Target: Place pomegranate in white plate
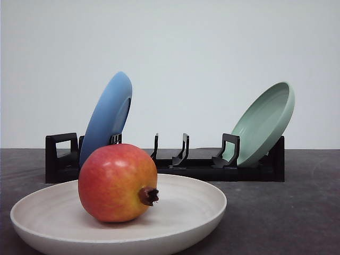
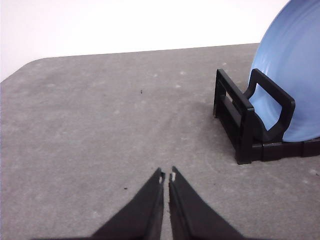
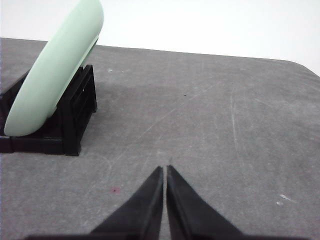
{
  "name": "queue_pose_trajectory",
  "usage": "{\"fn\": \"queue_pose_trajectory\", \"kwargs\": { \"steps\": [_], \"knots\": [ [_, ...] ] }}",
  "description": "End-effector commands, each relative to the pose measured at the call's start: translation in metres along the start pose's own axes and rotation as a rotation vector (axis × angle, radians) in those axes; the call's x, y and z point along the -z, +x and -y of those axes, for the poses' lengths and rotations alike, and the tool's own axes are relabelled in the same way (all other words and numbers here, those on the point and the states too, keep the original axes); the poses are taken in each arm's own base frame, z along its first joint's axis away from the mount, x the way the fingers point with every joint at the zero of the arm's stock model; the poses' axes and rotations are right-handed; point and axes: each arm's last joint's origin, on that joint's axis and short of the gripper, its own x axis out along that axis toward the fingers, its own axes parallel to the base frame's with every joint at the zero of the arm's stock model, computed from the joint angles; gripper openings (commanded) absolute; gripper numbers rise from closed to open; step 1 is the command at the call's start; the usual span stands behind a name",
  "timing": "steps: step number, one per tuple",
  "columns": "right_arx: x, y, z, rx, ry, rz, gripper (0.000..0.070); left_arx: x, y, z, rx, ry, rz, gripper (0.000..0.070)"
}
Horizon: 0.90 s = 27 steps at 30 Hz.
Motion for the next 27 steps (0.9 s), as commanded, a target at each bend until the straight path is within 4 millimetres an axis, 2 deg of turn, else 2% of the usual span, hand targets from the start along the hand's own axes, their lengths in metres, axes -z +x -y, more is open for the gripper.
{"fn": "queue_pose_trajectory", "kwargs": {
  "steps": [1, 27],
  "knots": [
    [0.0011, 0.0006, 0.0001, 0.003, -0.006, 0.004, 0.0004, 0.0037, 0.0010, 0.0003, -0.001, 0.000, -0.011, 0.0000],
    [0.0011, 0.0006, 0.0001, 0.003, -0.006, 0.004, 0.0004, 0.0037, 0.0010, 0.0003, -0.001, 0.000, -0.011, 0.0000]
  ]
}}
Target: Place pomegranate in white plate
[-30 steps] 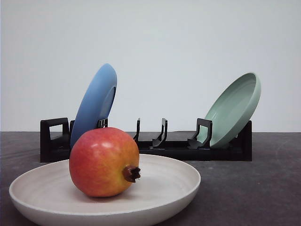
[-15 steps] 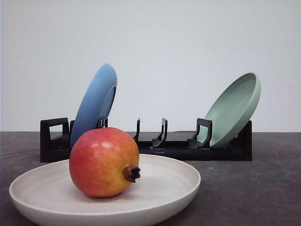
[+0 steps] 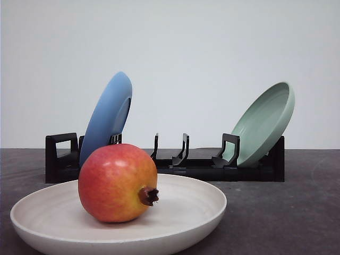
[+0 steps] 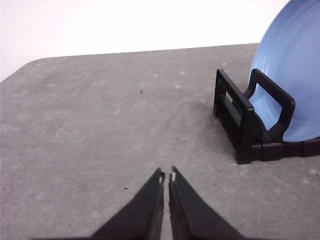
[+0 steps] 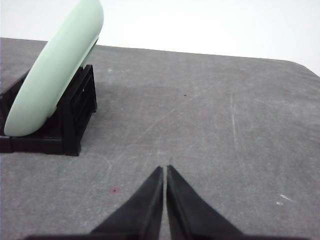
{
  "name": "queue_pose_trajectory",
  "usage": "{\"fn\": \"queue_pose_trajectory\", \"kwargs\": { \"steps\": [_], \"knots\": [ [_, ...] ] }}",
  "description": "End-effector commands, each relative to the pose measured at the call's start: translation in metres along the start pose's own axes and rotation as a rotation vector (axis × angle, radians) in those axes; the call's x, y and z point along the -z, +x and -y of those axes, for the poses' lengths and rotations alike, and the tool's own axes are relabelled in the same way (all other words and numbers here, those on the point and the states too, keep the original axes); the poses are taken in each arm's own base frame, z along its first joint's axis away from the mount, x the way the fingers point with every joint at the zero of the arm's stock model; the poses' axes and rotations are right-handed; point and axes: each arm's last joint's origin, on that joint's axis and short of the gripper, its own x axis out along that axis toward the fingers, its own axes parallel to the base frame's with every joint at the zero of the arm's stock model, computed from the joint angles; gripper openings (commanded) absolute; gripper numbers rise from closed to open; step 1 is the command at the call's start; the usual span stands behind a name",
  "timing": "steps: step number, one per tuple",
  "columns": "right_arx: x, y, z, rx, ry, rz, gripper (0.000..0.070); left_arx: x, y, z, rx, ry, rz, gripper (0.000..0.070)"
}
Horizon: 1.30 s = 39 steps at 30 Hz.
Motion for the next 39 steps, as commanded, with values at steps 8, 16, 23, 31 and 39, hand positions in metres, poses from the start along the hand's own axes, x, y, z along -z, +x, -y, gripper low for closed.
{"fn": "queue_pose_trajectory", "kwargs": {
  "steps": [8, 16, 23, 31, 39],
  "knots": [
    [0.0011, 0.0006, 0.0001, 0.003, -0.006, 0.004, 0.0004, 0.0037, 0.0010, 0.0003, -0.001, 0.000, -0.011, 0.0000],
    [0.0011, 0.0006, 0.0001, 0.003, -0.006, 0.004, 0.0004, 0.0037, 0.0010, 0.0003, -0.001, 0.000, -0.011, 0.0000],
    [0.0011, 0.0006, 0.0001, 0.003, -0.006, 0.004, 0.0004, 0.0037, 0.0010, 0.0003, -0.001, 0.000, -0.011, 0.0000],
    [0.0011, 0.0006, 0.0001, 0.003, -0.006, 0.004, 0.0004, 0.0037, 0.0010, 0.0003, -0.001, 0.000, -0.011, 0.0000],
    [0.0011, 0.0006, 0.0001, 0.003, -0.006, 0.004, 0.0004, 0.0037, 0.0010, 0.0003, -0.001, 0.000, -0.011, 0.0000]
  ]
}}
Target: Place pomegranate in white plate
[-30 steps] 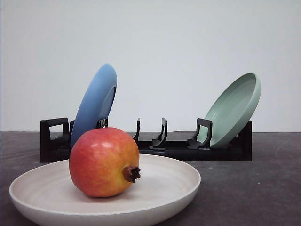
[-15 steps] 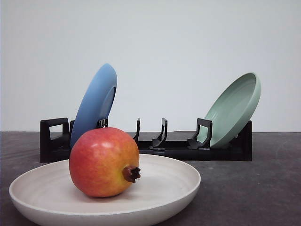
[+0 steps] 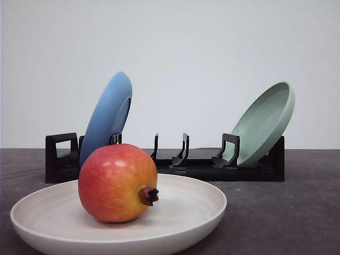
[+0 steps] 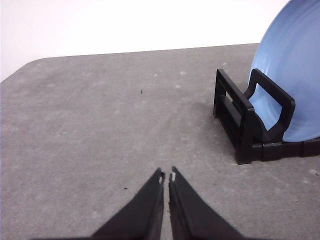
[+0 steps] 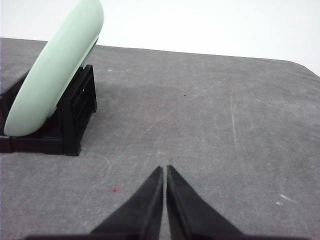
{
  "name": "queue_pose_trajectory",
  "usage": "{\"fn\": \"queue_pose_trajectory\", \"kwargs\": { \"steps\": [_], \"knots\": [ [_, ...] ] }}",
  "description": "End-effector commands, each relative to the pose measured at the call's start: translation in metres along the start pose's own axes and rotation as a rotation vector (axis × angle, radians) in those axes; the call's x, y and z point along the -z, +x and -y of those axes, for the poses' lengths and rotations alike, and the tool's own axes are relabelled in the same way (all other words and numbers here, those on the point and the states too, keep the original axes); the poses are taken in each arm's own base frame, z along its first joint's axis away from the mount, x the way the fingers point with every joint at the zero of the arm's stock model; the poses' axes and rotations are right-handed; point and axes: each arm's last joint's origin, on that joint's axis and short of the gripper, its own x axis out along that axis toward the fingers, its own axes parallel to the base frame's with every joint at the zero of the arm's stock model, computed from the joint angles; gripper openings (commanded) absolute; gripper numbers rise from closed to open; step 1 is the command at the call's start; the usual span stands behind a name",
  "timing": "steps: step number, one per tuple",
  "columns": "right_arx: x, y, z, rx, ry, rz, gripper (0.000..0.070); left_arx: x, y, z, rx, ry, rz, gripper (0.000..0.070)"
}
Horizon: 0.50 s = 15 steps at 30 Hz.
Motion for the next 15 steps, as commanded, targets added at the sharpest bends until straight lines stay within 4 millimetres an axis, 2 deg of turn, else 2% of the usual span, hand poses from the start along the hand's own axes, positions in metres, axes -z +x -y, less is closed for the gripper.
{"fn": "queue_pose_trajectory", "kwargs": {
  "steps": [1, 15],
  "knots": [
    [0.0011, 0.0006, 0.0001, 0.003, -0.006, 0.005, 0.0004, 0.0037, 0.0010, 0.0003, -0.001, 0.000, -0.011, 0.0000],
    [0.0011, 0.0006, 0.0001, 0.003, -0.006, 0.005, 0.0004, 0.0037, 0.0010, 0.0003, -0.001, 0.000, -0.011, 0.0000]
  ]
}}
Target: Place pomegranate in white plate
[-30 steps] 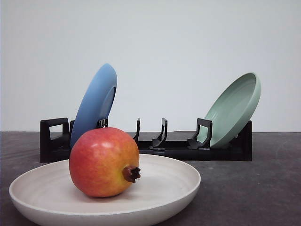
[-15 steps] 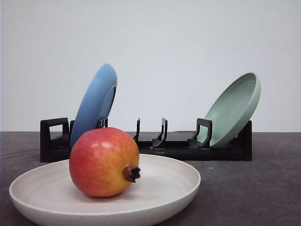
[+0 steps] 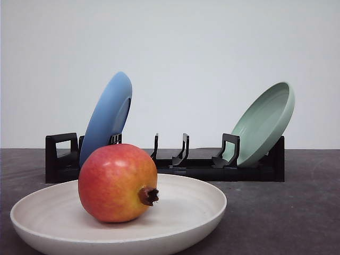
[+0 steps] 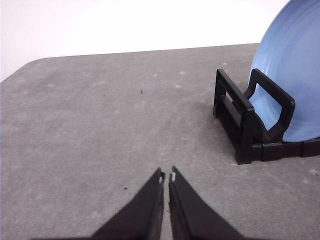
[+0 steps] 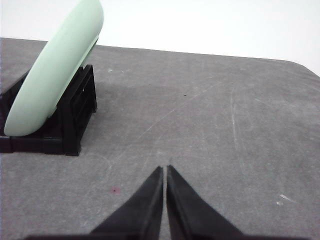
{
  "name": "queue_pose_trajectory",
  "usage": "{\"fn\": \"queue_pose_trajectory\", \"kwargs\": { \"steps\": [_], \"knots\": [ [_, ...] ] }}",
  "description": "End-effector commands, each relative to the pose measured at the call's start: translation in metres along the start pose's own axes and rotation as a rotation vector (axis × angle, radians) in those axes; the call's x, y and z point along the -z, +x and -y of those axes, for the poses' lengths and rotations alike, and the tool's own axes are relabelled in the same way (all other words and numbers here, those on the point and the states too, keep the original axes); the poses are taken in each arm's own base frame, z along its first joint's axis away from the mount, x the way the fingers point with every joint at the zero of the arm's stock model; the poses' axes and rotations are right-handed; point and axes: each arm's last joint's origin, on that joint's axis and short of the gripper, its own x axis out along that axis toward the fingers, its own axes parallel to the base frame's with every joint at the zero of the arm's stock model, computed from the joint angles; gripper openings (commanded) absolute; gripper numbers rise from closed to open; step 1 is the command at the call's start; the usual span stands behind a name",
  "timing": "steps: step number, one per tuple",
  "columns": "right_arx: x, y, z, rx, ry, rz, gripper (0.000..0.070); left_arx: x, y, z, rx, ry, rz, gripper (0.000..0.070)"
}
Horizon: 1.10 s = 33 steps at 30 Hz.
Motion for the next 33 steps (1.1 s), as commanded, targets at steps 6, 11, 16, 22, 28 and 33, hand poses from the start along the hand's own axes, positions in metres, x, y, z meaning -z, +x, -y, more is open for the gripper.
{"fn": "queue_pose_trajectory", "kwargs": {
  "steps": [6, 11, 16, 22, 28, 33],
  "knots": [
    [0.0011, 0.0006, 0.0001, 0.003, -0.006, 0.004, 0.0004, 0.0037, 0.0010, 0.0003, -0.001, 0.000, -0.011, 0.0000],
    [0.0011, 0.0006, 0.0001, 0.003, -0.006, 0.004, 0.0004, 0.0037, 0.0010, 0.0003, -0.001, 0.000, -0.011, 0.0000],
    [0.0011, 0.0006, 0.0001, 0.003, -0.006, 0.004, 0.0004, 0.0037, 0.0010, 0.0003, -0.001, 0.000, -0.011, 0.0000],
    [0.0011, 0.0006, 0.0001, 0.003, -0.006, 0.004, 0.0004, 0.0037, 0.0010, 0.0003, -0.001, 0.000, -0.011, 0.0000],
    [0.0011, 0.0006, 0.0001, 0.003, -0.006, 0.004, 0.0004, 0.0037, 0.0010, 0.0003, -0.001, 0.000, -0.011, 0.0000],
    [0.0011, 0.0006, 0.0001, 0.003, -0.006, 0.004, 0.0004, 0.0037, 0.0010, 0.0003, -0.001, 0.000, -0.011, 0.0000]
  ]
}}
